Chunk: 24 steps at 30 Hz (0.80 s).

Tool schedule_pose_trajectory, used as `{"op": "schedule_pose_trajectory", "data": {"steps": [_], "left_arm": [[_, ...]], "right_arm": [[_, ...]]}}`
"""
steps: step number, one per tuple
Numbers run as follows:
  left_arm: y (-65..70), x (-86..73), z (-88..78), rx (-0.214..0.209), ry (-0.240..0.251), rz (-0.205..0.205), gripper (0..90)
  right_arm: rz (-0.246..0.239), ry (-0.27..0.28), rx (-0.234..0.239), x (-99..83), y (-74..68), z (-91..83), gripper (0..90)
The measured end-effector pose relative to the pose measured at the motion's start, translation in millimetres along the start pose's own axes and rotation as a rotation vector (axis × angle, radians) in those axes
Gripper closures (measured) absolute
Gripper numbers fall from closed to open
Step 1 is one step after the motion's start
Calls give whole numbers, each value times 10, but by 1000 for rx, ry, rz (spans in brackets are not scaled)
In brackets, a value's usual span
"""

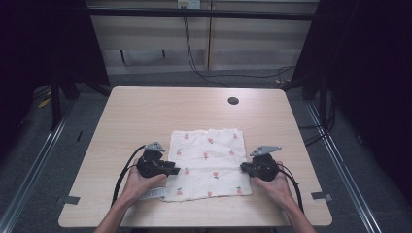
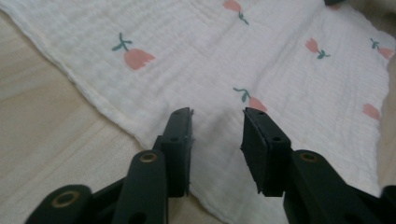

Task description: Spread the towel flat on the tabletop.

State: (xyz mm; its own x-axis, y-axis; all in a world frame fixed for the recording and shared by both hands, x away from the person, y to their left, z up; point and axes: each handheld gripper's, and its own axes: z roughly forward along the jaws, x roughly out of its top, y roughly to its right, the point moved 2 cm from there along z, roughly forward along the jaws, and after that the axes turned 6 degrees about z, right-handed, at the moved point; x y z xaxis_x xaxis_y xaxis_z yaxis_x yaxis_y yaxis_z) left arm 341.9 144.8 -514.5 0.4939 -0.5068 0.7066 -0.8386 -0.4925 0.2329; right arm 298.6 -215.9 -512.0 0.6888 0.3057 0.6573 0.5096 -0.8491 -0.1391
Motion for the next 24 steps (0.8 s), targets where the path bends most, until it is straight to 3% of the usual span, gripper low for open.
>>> {"op": "schedule_pose_trajectory", "data": {"steps": [9, 14, 17, 19, 24], "left_arm": [[67, -114, -102, -26, -10, 11, 640], [149, -195, -184, -51, -28, 8, 637], [187, -239, -220, -73, -31, -12, 628], [208, -256, -251, -84, -49, -2, 608], [184, -232, -291, -74, -37, -33, 517]], "right_arm": [[45, -3, 38, -157, -3, -144, 812], [5, -21, 57, -181, -85, -170, 778], [1, -51, 80, -200, -132, -205, 770], [7, -56, 89, -233, -157, -234, 762], [12, -29, 77, -229, -148, -282, 583]]}}
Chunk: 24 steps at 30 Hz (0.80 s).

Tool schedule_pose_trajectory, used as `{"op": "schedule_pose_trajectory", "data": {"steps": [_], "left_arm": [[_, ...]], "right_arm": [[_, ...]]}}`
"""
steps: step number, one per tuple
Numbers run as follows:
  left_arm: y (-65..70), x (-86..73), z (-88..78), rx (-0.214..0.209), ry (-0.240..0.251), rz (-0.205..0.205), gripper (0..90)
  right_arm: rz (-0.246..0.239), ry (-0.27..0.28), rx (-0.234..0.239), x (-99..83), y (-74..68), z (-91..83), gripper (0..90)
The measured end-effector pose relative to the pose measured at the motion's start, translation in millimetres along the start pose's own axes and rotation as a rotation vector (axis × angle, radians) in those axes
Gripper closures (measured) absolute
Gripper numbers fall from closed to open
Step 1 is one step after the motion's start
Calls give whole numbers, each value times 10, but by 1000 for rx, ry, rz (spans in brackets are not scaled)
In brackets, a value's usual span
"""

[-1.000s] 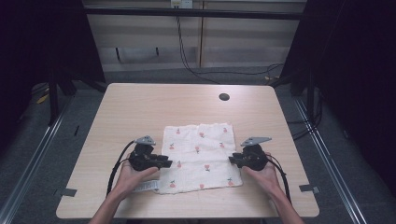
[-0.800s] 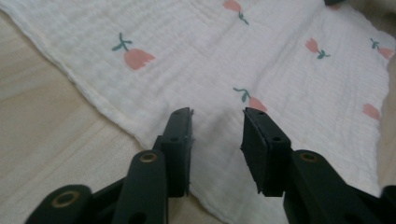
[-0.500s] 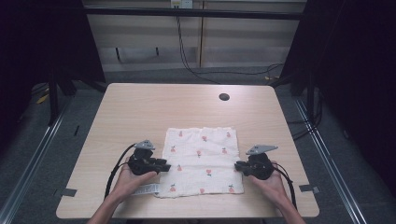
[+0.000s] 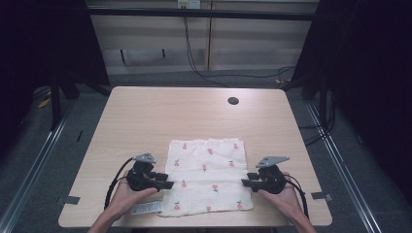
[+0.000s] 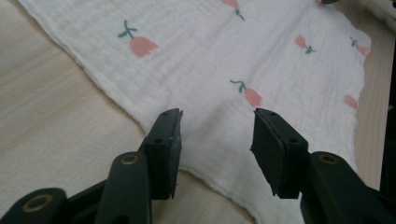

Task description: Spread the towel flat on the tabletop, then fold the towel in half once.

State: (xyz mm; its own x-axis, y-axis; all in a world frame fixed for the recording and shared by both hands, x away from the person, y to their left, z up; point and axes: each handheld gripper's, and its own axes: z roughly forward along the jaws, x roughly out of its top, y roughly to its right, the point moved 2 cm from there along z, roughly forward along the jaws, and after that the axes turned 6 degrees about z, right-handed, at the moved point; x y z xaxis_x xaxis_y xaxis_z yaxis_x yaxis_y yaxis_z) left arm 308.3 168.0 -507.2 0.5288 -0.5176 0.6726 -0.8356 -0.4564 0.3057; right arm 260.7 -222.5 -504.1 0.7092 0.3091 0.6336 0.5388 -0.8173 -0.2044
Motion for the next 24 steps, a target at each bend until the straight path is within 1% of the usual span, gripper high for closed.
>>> {"op": "schedule_pose_trajectory", "data": {"steps": [1, 2, 3, 4, 5, 6, 7, 8, 9, 11, 12, 13, 14, 15, 16, 18, 19, 20, 21, 22, 23, 24], "left_arm": [[-19, 18, -17, 6, 8, -1, 509], [-33, 39, -33, 2, 28, -22, 501], [-60, 58, -56, -2, 53, -36, 490], [-91, 85, -83, -2, 85, -60, 488], [-114, 102, -100, 8, 92, -62, 484], [-140, 137, -125, 22, 112, -76, 475], [-168, 157, -144, 30, 121, -68, 470], [-193, 182, -161, 39, 144, -80, 465], [-224, 203, -178, 46, 154, -87, 455], [-272, 230, -200, 61, 159, -94, 441], [-299, 237, -212, 74, 152, -84, 440], [-329, 237, -224, 93, 154, -85, 440], [-366, 230, -237, 94, 154, -88, 443], [-393, 226, -242, 95, 159, -101, 447], [-430, 226, -249, 105, 157, -105, 451], [-501, 248, -264, 125, 145, -97, 478], [-529, 271, -258, 142, 140, -89, 483], [-554, 295, -249, 151, 140, -78, 509], [-584, 324, -227, 153, 140, -72, 528], [-598, 337, -213, 144, 150, -80, 531], [-606, 349, -199, 137, 155, -80, 546], [-611, 362, -187, 141, 141, -74, 553]], "right_arm": [[9, 23, -6, 24, 21, -8, 537], [24, 45, -20, 53, 50, -23, 516], [38, 60, -24, 83, 81, -40, 481], [38, 78, -17, 117, 120, -46, 447], [43, 92, -14, 151, 161, -58, 426], [49, 101, -20, 170, 184, -65, 414], [58, 115, -21, 199, 224, -78, 400], [58, 127, -13, 215, 245, -86, 394], [66, 142, -12, 239, 272, -96, 394], [80, 165, -17, 293, 318, -113, 388], [88, 174, -12, 326, 342, -116, 389], [93, 180, -8, 360, 361, -117, 395], [99, 186, 4, 398, 372, -122, 399], [103, 193, 12, 422, 377, -128, 407], [102, 195, 19, 440, 379, -133, 412], [90, 197, 20, 486, 393, -141, 437], [94, 202, 27, 511, 410, -144, 442], [92, 204, 28, 538, 437, -145, 443], [99, 205, 23, 565, 462, -148, 443], [112, 220, 34, 598, 500, -152, 447], [117, 224, 32, 622, 518, -155, 457], [94, 219, -2, 645, 526, -149, 464]]}}
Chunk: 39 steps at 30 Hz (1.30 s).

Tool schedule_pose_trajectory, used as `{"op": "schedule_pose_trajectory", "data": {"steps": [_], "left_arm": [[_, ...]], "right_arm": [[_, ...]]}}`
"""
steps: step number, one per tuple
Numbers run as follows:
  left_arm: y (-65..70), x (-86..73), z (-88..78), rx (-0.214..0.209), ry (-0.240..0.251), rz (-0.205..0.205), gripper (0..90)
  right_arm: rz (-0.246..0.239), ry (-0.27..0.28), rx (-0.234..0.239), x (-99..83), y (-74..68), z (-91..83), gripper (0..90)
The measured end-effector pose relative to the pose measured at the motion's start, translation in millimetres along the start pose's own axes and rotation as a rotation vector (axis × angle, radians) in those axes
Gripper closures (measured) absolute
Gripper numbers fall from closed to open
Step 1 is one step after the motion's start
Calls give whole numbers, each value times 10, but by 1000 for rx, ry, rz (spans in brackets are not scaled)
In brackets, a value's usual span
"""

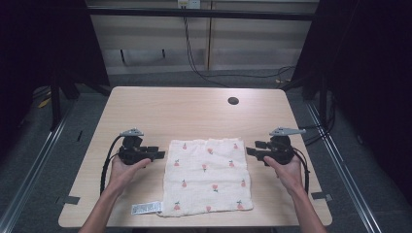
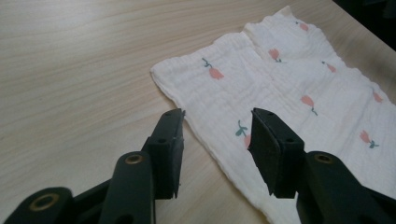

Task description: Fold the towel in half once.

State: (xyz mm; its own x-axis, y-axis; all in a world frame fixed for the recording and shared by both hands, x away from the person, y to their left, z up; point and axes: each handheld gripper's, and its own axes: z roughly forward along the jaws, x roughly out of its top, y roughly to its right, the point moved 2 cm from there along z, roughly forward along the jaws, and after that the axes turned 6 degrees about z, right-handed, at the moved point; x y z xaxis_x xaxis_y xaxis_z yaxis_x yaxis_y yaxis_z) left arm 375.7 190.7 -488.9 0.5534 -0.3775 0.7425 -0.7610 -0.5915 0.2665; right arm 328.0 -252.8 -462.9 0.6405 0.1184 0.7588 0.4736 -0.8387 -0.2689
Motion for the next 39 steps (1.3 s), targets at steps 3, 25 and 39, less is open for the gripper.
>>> {"op": "schedule_pose_trajectory", "data": {"steps": [3, 25, 39], "left_arm": [[-29, 51, 30, -6, 6, 1, 565], [-303, 209, 490, 20, -34, -37, 644], [-342, 234, 651, 23, -25, -59, 649]], "right_arm": [[-13, -5, -4, 44, 41, 57, 495], [14, -78, -49, 201, 325, 779, 617], [15, -122, -68, 177, 395, 1000, 683]]}}
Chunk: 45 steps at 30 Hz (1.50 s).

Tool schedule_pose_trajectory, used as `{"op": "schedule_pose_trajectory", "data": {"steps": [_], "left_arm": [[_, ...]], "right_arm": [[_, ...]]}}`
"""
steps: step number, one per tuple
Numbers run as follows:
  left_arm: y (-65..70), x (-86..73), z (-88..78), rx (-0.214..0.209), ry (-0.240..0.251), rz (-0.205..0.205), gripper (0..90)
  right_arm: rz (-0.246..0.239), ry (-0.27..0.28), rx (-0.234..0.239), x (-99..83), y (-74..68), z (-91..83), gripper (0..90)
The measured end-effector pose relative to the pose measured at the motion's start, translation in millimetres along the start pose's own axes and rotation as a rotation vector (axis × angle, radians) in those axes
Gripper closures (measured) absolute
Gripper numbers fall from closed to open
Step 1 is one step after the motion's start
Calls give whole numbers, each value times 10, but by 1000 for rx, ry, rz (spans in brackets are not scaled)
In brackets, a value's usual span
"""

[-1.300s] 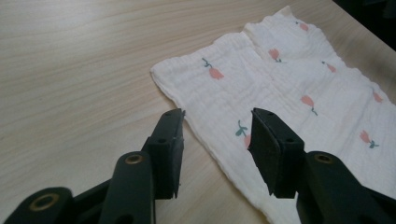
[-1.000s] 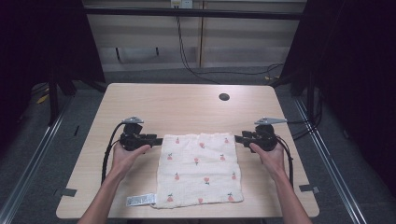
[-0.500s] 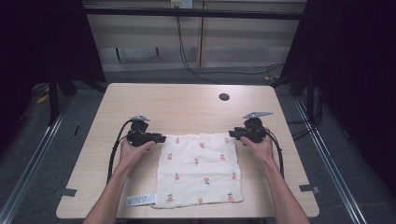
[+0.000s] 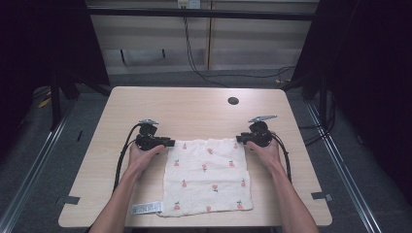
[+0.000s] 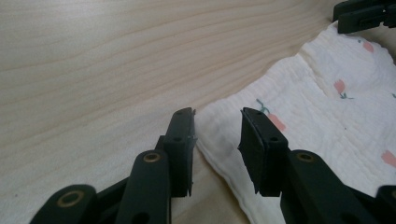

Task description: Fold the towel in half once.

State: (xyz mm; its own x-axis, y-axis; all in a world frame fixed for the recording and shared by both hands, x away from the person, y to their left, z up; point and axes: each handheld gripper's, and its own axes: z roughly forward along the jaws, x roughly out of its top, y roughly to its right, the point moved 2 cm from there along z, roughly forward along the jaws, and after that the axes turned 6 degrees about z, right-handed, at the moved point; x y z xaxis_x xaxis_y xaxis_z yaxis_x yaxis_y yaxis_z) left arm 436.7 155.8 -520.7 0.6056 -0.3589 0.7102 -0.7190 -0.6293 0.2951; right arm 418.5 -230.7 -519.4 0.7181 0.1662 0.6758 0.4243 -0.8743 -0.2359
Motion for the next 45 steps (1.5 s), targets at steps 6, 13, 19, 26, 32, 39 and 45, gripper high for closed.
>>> {"op": "schedule_pose_trajectory", "data": {"steps": [6, 13, 19, 26, 32, 39, 45], "left_arm": [[91, 24, 70, -8, -31, 77, 784], [49, 0, 22, -17, -17, 57, 880], [38, 51, -108, -21, 29, 57, 880], [76, 117, -212, -24, 69, 68, 880], [98, 196, -299, -18, 114, 64, 880], [135, 402, -403, -8, 187, 77, 879], [210, 462, -537, -17, 232, 114, 878]], "right_arm": [[-5, -11, -1, -4, -61, 13, 799], [67, -4, 75, -33, -27, -2, 881], [80, 43, 92, 45, -7, -87, 881], [91, 94, 118, 147, -9, -224, 883], [75, 123, 134, 240, -74, -300, 886], [78, 183, 156, 434, -80, -430, 886], [71, 245, 196, 538, -107, -613, 887]]}}
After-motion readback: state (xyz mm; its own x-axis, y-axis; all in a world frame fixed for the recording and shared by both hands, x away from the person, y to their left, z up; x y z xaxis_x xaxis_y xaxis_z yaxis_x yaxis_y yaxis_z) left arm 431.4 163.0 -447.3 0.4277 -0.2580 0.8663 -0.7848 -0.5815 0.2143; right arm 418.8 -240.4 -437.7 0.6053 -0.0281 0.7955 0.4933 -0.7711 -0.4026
